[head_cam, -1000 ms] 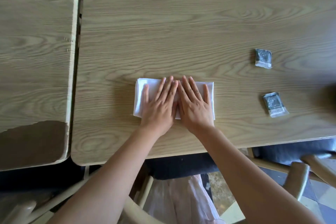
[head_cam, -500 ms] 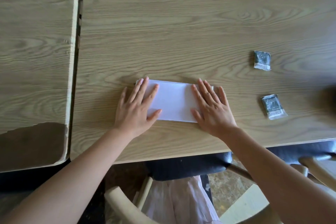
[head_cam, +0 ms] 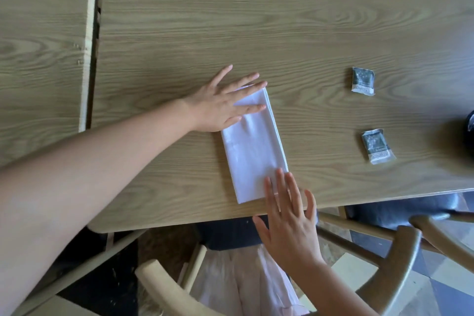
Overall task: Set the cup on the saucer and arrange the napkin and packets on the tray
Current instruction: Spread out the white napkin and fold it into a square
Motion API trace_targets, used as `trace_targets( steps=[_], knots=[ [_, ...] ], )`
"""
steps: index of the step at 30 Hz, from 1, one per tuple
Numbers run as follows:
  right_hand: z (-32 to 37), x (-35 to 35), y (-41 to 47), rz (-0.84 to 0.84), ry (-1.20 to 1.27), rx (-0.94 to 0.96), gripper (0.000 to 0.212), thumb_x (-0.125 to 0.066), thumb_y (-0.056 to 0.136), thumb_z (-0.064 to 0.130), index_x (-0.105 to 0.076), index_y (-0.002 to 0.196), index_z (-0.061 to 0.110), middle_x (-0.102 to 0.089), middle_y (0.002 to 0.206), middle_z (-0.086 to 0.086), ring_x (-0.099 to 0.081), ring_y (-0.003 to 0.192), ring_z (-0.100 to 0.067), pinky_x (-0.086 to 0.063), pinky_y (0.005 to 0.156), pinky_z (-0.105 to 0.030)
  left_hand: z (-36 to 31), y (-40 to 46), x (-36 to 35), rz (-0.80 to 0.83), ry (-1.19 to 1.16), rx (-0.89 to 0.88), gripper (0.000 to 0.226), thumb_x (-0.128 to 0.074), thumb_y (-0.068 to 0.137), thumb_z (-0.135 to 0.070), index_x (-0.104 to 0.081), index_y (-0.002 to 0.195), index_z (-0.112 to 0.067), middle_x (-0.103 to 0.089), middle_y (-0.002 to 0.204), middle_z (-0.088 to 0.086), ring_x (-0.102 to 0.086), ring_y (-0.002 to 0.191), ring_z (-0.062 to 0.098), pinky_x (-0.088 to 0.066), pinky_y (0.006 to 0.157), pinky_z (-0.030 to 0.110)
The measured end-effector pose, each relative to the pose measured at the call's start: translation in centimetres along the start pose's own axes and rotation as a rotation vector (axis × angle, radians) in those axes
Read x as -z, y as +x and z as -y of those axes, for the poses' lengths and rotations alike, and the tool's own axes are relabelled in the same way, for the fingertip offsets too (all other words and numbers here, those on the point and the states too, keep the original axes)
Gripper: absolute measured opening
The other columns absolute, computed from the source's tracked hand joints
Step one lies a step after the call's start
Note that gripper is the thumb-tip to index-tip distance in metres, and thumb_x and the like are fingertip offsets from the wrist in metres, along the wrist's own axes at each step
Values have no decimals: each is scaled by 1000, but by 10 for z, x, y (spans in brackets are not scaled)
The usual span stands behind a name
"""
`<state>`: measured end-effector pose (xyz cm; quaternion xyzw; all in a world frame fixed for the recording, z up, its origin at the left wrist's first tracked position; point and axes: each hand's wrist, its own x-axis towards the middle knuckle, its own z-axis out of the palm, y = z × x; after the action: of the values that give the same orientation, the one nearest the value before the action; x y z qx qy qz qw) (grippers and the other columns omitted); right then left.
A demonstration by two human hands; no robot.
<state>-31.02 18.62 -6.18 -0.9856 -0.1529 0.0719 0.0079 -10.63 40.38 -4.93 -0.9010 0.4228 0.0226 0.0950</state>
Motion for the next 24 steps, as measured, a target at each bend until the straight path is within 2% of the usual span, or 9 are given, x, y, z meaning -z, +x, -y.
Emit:
trace_targets(
  steps=[3, 4, 6, 8, 10, 13, 16, 19, 24],
  knots=[
    [-6, 0, 3, -91, -2, 73, 65, -56, 81, 41, -41, 137, 14, -44, 143, -9, -37, 126, -25, -42, 93, -49, -18, -4, 11, -115, -21, 134, 48, -47, 90, -25, -41, 137, -29, -22, 154, 11, -18, 141, 31, -23, 109, 56],
    [-8, -2, 4, -141, -3, 119, 61, -59, 80, 37, -44, 135, 15, -45, 140, -7, -39, 122, -24, -41, 92, -48, -24, -8, 14, -169, -107, 191, 46, -55, 85, -20, -51, 130, -23, -35, 147, 16, -32, 136, 35, -33, 103, 53],
    [-12, -5, 6, -247, 16, 205, 49, -57, 82, 29, -49, 129, 15, -49, 135, -7, -40, 121, -24, -35, 93, -45, -37, -20, 16, -288, -230, 265, 37, -65, 73, -9, -64, 111, -12, -60, 120, 20, -55, 111, 33, -48, 84, 43],
    [-15, -6, 8, -318, 46, 264, 40, -55, 84, 25, -56, 123, 15, -57, 129, -9, -41, 123, -24, -34, 93, -45, -51, -36, 12, -357, -332, 281, 23, -67, 70, -3, -66, 94, -6, -66, 96, 16, -61, 87, 29, -50, 69, 36],
    [-18, -6, 11, -366, 91, 292, 35, -57, 84, 22, -60, 119, 16, -61, 125, -8, -44, 121, -23, -36, 92, -45, -66, -53, 9, -353, -459, 257, 14, -64, 74, -1, -67, 88, -4, -66, 89, 15, -63, 79, 30, -48, 70, 37],
    [-18, -4, 12, -423, 148, 319, 31, -62, 82, 16, -65, 113, 17, -65, 119, -5, -51, 114, -22, -37, 89, -43, -84, -78, 2, -345, -460, 268, 17, -54, 82, -9, -66, 93, -6, -65, 95, 12, -61, 86, 29, -41, 89, 42],
    [-17, -2, 12, -458, 128, 352, 28, -64, 82, 15, -68, 109, 19, -68, 113, -2, -61, 104, -22, -39, 85, -42, -96, -95, 2, -257, -524, 305, 37, -42, 81, -12, -63, 111, -8, -63, 113, 9, -57, 109, 25, -32, 106, 46],
    [-20, 3, 14, -461, 115, 410, 24, -66, 80, 14, -71, 103, 20, -70, 106, 2, -66, 94, -20, -37, 84, -41, -101, -109, 1, -166, -543, 305, 59, -39, 71, -9, -52, 128, -10, -52, 137, 6, -41, 132, 18, -24, 112, 47],
    [-24, 21, 22, -476, 183, 437, 19, -67, 75, 2, -73, 83, 18, -72, 84, 8, -66, 74, -17, -35, 86, -41, -103, -118, -1, -105, -584, 284, 75, -52, 64, -15, -40, 138, -14, -33, 149, -3, -24, 140, 12, -13, 115, 45]
  ],
)
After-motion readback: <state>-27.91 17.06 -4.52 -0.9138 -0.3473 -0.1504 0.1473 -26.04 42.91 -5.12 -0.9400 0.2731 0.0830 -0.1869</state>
